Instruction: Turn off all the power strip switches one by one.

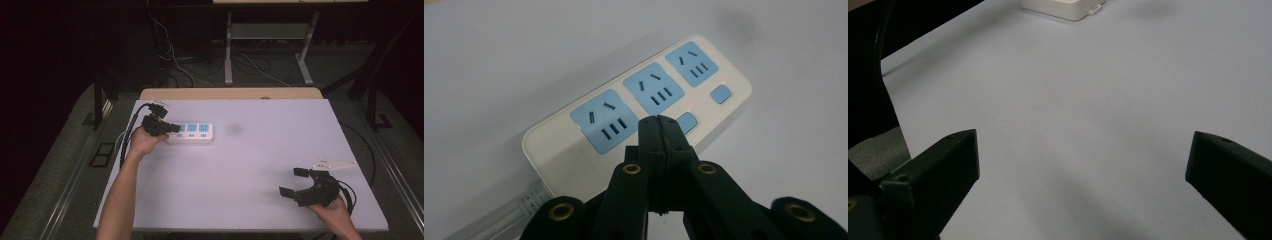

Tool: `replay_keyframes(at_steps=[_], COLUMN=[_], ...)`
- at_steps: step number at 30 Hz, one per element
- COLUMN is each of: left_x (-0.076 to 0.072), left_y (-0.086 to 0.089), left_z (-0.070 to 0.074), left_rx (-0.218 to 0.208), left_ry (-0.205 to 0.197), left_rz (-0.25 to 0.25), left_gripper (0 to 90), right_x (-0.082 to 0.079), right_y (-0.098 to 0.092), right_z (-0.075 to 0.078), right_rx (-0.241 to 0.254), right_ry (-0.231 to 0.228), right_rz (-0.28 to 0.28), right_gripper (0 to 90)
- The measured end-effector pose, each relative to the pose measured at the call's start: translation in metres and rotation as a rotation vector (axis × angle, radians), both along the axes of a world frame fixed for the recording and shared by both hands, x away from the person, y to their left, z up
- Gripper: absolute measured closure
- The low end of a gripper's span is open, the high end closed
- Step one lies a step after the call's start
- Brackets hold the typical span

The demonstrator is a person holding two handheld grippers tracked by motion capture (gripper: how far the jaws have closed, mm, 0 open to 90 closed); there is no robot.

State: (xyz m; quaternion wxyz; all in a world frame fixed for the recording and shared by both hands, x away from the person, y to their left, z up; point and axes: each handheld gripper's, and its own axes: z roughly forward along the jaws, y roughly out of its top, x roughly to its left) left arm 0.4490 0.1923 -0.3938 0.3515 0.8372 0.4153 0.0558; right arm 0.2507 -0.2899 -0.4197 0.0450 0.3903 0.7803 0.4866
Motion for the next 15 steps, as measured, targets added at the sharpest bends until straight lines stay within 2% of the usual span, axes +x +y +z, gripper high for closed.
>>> replay_keyframes(at_steps=[15], left_x=[0.005], left_y=[-0.002], left_z=[-0.017], left_rx=[0.031], left_ry=[0.02], left_rz=[0.014], left_gripper=[89.0], right_x=[0.001], right_y=[0.001], right_z=[-0.001], right_rx=[-0.007], right_ry=[-0.001], right_rz=[0.004], right_gripper=[0.6])
